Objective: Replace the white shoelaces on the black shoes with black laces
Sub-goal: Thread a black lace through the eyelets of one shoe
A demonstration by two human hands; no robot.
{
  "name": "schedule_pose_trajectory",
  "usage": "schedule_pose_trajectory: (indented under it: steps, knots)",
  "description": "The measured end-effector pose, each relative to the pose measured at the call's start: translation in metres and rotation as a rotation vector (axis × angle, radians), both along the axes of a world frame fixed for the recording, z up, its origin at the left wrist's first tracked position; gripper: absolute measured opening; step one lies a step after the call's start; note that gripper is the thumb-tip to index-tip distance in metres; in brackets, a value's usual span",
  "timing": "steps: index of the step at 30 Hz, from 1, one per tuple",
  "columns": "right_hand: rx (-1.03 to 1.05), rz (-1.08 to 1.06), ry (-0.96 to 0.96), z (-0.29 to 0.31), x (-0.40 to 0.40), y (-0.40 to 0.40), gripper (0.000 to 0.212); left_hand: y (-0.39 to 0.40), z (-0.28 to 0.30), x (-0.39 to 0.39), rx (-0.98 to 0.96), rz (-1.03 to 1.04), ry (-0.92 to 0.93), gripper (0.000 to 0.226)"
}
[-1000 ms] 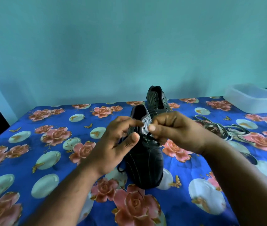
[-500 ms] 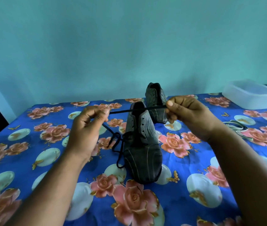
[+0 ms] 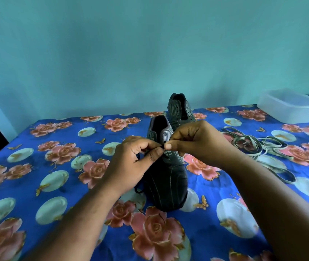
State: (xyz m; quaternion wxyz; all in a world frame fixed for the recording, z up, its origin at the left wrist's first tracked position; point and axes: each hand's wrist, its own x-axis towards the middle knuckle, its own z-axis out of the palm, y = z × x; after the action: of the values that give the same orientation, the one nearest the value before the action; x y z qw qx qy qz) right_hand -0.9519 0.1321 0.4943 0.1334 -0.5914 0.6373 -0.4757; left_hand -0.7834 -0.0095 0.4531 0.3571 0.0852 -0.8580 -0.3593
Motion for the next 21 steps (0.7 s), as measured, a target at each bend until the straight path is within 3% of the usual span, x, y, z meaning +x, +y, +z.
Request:
schedule_pose_trajectory:
  steps: [6, 12, 17, 21]
  knots:
    - [0.086, -0.032, -0.047, -0.002, -0.013, 0.002, 0.001, -0.010, -0.006, -0.001, 0.086, 0.045, 0.003, 0.016]
    - [0.097, -0.051, 0.007, -0.010, -0.009, -0.005, 0.005, 0.002, -0.002, -0.006, -0.079, 0.037, 0.035, 0.032]
    - [0.105, -0.059, -0.004, -0.010, -0.011, -0.005, 0.007, 0.000, -0.004, -0.011, -0.086, 0.106, 0.067, 0.023]
    - [0.135, -0.034, 0.039, -0.012, -0.010, -0.006, 0.007, 0.000, -0.003, -0.012, -0.199, 0.168, 0.096, 0.021]
